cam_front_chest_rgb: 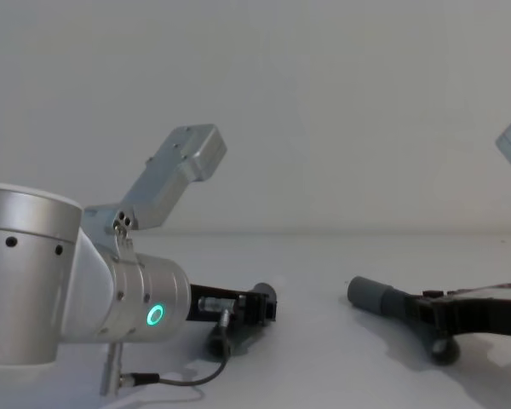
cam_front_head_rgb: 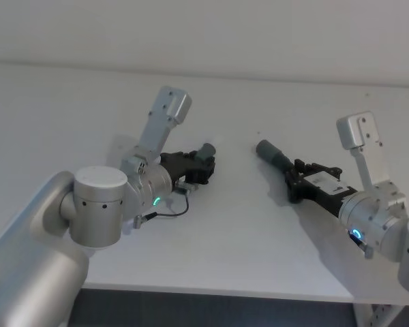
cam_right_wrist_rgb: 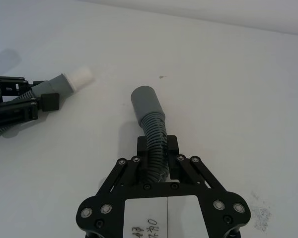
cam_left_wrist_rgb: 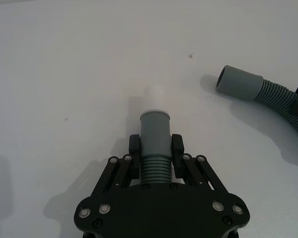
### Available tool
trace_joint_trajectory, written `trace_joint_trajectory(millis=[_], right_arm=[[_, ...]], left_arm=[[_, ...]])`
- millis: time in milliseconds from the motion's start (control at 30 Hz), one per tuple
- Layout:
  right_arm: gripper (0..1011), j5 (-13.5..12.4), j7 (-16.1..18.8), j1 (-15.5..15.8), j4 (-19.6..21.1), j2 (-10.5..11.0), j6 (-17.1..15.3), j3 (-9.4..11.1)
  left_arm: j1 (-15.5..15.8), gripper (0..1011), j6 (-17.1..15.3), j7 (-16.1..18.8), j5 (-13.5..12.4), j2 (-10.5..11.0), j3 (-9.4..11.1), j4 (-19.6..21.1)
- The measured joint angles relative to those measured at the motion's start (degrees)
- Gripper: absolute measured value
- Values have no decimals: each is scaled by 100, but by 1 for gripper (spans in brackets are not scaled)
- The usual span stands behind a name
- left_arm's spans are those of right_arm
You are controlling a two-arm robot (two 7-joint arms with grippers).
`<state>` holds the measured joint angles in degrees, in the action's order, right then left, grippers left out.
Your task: Use both hands to pick up one end of the pipe from the table, align the ends, and insert them.
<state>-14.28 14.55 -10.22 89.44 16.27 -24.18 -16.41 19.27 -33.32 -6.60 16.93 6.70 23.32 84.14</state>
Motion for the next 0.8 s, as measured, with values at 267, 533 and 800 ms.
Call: trace_joint_trajectory(millis=[267,533,800], right_arm=[[219,0,0,0,0,0,0,0],[219,0,0,0,0,0,0,0],[219,0,0,0,0,0,0,0]], left_arm=[[0,359,0,0,0,0,0,0],[0,360,0,0,0,0,0,0],[0,359,0,0,0,0,0,0]])
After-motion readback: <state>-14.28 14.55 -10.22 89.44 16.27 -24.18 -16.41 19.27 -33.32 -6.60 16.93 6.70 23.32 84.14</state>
